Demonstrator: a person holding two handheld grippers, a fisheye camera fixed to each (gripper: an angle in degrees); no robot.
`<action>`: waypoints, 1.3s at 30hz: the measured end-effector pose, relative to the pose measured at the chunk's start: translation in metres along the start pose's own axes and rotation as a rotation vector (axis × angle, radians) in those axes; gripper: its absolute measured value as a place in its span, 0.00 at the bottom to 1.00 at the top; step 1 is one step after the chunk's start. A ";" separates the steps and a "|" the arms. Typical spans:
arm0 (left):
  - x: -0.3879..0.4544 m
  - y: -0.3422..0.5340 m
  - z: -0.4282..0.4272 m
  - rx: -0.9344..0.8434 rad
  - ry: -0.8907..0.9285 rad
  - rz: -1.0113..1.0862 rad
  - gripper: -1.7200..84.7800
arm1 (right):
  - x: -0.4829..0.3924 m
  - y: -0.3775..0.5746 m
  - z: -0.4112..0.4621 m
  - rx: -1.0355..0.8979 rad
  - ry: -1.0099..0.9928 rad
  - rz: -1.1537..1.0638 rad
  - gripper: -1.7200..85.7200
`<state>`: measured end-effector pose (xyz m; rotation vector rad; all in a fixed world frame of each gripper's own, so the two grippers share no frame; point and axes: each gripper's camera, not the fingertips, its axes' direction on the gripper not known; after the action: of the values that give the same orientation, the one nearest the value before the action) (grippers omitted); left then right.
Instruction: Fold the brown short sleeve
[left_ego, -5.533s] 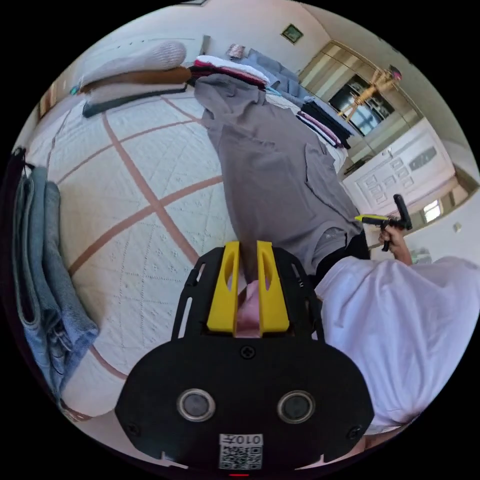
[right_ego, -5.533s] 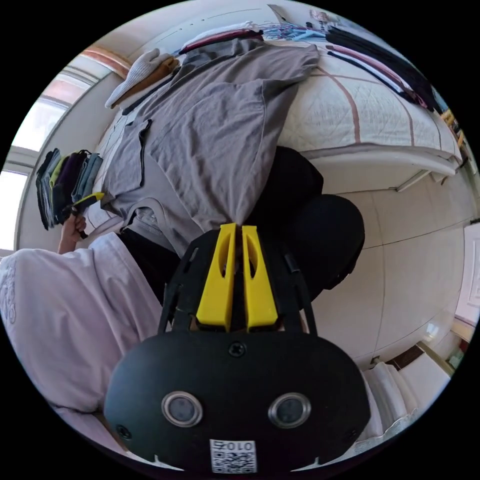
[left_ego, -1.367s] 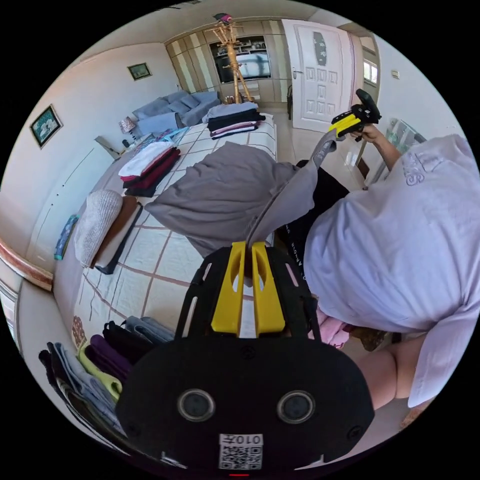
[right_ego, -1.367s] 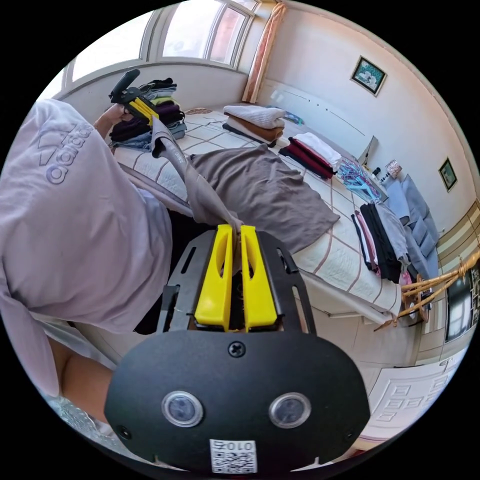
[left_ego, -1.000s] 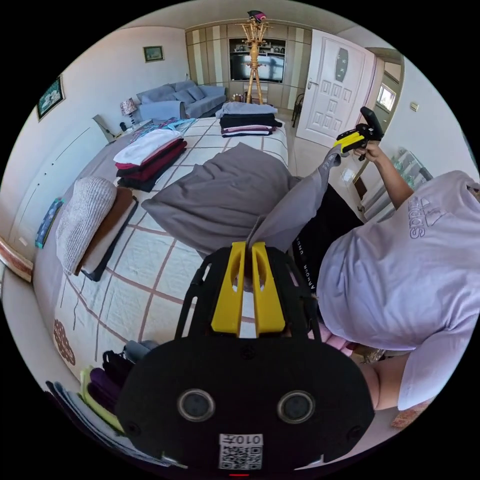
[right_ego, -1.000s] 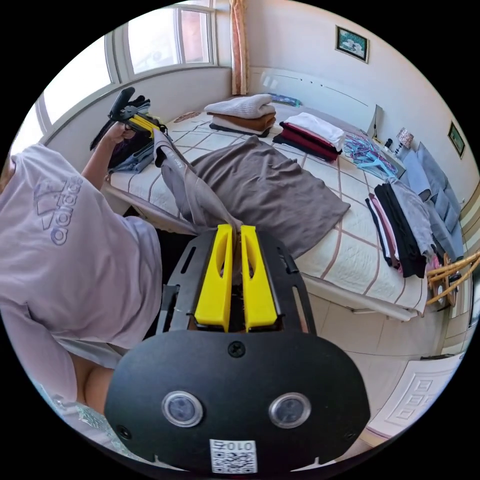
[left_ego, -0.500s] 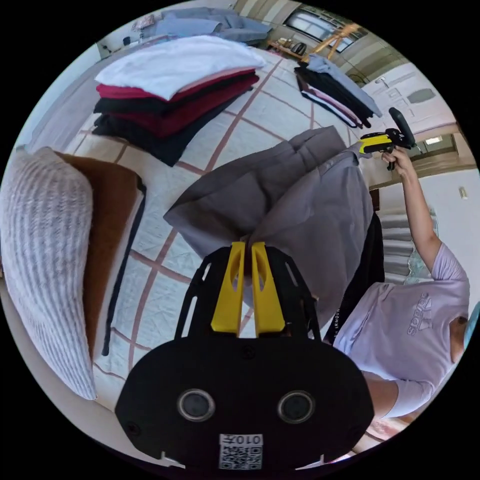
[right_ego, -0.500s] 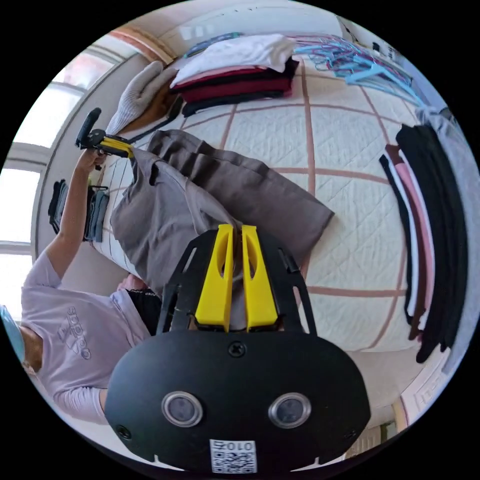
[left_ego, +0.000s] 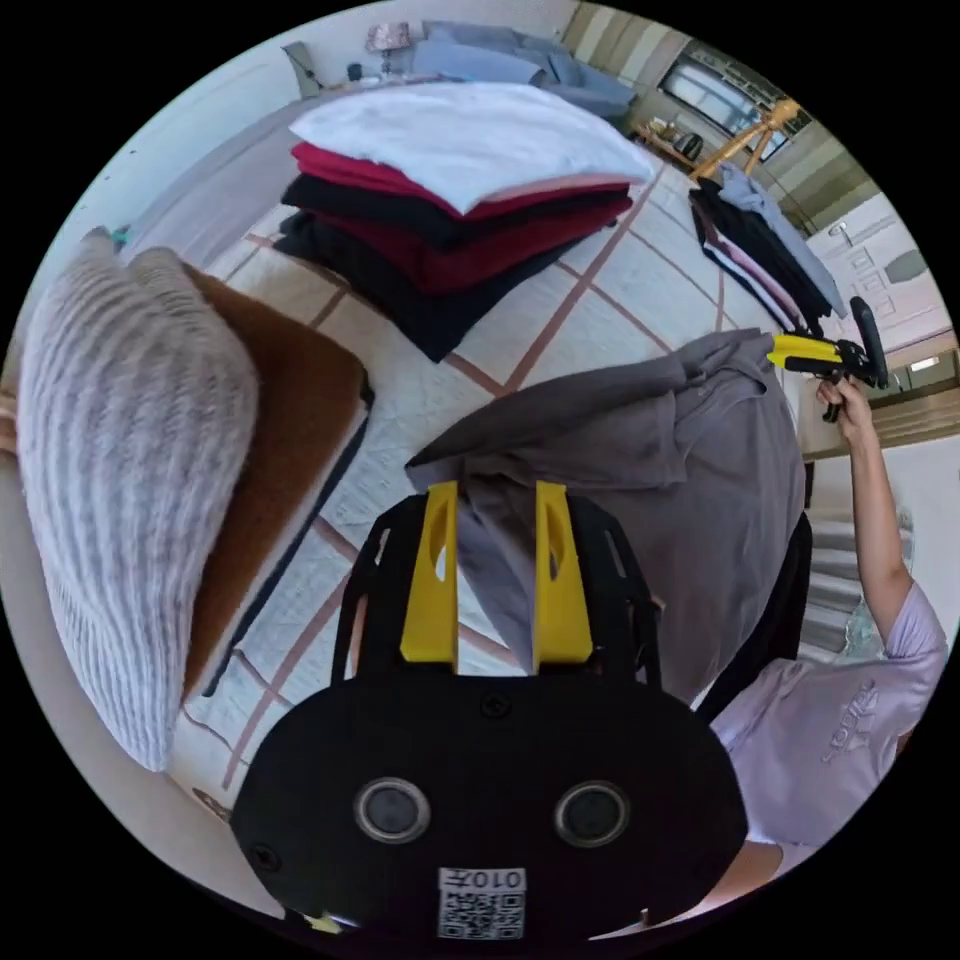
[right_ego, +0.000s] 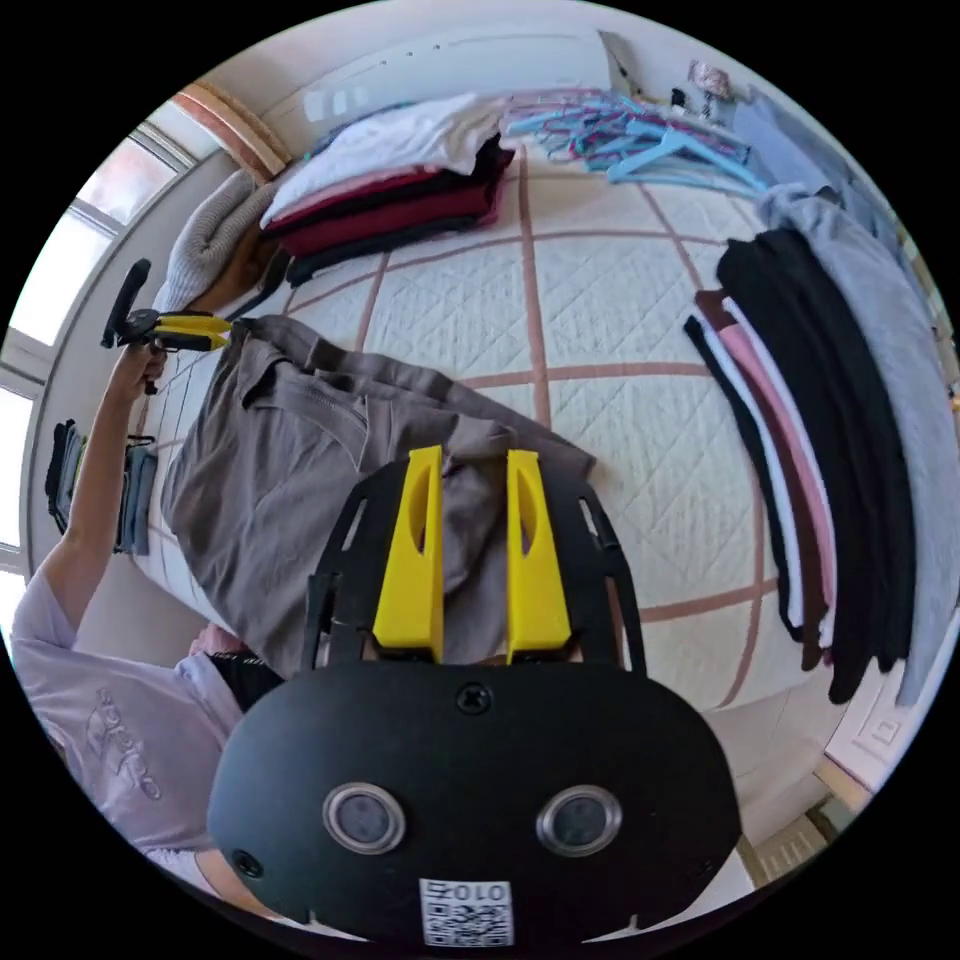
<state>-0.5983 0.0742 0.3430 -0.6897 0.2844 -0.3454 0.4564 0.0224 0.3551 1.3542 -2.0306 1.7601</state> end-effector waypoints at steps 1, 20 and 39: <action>0.003 0.024 -0.018 0.109 -0.024 -0.022 0.12 | -0.010 0.016 -0.015 0.083 0.049 0.000 0.12; 0.165 0.403 0.001 0.398 -0.258 -0.042 0.15 | -0.171 0.258 0.003 0.248 0.219 0.073 0.16; 0.186 0.410 0.071 0.216 -0.183 0.307 0.04 | -0.144 0.237 0.080 -0.010 0.051 -0.067 0.08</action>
<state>-0.3155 0.3347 0.0985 -0.4524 0.1720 -0.0178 0.4144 0.0105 0.0701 1.3443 -1.9422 1.7362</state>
